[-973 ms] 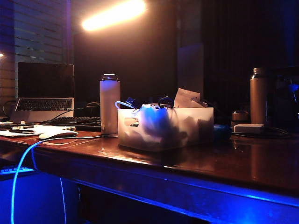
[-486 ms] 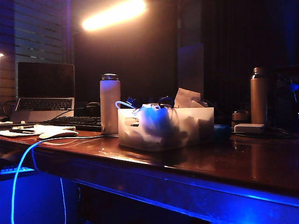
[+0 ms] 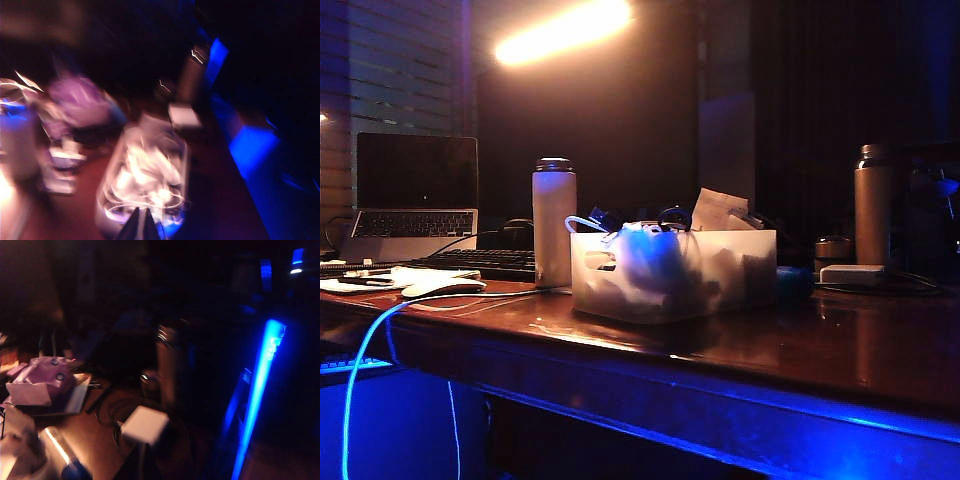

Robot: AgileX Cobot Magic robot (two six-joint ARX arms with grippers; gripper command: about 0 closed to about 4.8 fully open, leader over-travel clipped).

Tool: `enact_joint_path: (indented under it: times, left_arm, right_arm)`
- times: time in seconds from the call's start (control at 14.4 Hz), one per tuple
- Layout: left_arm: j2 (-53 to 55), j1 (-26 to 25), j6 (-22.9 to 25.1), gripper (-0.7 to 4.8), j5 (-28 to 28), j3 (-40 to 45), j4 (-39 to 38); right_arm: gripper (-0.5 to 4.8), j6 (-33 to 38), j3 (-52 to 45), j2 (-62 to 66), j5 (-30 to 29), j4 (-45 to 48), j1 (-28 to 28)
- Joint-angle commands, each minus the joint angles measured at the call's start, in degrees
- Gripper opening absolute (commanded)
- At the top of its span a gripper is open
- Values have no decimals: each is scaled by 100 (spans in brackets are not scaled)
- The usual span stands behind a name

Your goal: Pick up the liquid glue and place it into the translucent box.

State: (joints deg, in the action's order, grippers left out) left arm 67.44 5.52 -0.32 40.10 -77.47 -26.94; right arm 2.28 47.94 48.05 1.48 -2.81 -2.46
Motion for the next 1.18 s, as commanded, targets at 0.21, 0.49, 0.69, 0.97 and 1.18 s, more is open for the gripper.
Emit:
enact_joint_path:
  times: [0.21,0.49,0.69,0.97,1.18]
  left_arm:
    - [1021,848,739,-5,-1054,-1244,-1325]
    - [1049,1217,748,-5,-2103,-1235,-1755]
    - [1049,1215,737,-5,-2100,-1235,-1759]
    - [1045,1217,695,-5,-2079,-1235,-1777]
    - [1045,1217,697,-5,-2057,-1235,-1814]
  right_arm:
    - [-1,-155,1912,2284,-874,-577,-2]
    - [-1,-278,2949,3971,-1480,-1213,11]
    - [33,-1060,2992,4776,-1552,-1169,199]
    - [468,-1602,2994,5890,-1274,-986,645]
    - [468,-1600,2997,6236,-1163,-723,693]
